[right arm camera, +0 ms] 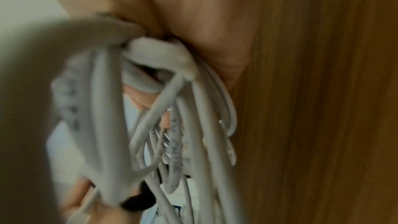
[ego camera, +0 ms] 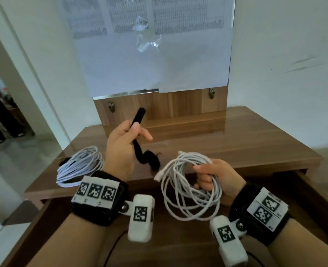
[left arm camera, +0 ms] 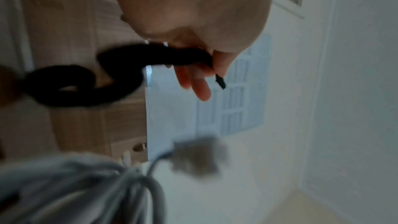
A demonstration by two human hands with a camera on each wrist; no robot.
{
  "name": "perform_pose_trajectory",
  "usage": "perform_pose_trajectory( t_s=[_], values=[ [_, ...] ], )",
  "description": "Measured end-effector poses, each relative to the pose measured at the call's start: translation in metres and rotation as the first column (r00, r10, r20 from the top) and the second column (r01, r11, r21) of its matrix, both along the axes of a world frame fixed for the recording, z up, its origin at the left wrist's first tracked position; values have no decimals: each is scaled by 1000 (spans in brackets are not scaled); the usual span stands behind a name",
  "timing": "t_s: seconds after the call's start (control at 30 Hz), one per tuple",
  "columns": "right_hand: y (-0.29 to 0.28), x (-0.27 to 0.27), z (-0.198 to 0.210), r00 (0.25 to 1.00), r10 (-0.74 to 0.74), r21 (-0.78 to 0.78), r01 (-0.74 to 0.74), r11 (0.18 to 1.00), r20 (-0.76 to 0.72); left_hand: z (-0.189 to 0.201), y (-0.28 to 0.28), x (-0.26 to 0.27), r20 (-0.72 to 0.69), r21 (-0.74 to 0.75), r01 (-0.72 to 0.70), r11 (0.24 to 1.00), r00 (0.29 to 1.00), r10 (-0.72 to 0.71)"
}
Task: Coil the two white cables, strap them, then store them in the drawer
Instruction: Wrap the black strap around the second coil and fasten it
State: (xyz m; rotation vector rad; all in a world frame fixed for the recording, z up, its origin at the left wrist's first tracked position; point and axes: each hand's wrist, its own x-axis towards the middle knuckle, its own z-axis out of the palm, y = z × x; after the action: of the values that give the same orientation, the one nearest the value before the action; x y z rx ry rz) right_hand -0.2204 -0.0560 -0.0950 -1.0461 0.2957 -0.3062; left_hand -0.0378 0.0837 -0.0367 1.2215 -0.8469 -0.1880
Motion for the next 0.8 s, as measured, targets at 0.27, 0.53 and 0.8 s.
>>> perform_pose_trajectory(
  t_s=[0.27,0.53,0.8],
  values=[
    [29,-15,-12,993,-93,-317,64,946,-76,-35,16,-61,-115,81,355,931,931,-345],
    [34,-20,-12,963,-270,-336,254,907,-1,-50,32,-101,175,363,258,895,925,-338],
    [35,-20,-16,962,-270,-410,234,882,-31,-59,26,-105,174,353,84,932,973,-153]
  ],
)
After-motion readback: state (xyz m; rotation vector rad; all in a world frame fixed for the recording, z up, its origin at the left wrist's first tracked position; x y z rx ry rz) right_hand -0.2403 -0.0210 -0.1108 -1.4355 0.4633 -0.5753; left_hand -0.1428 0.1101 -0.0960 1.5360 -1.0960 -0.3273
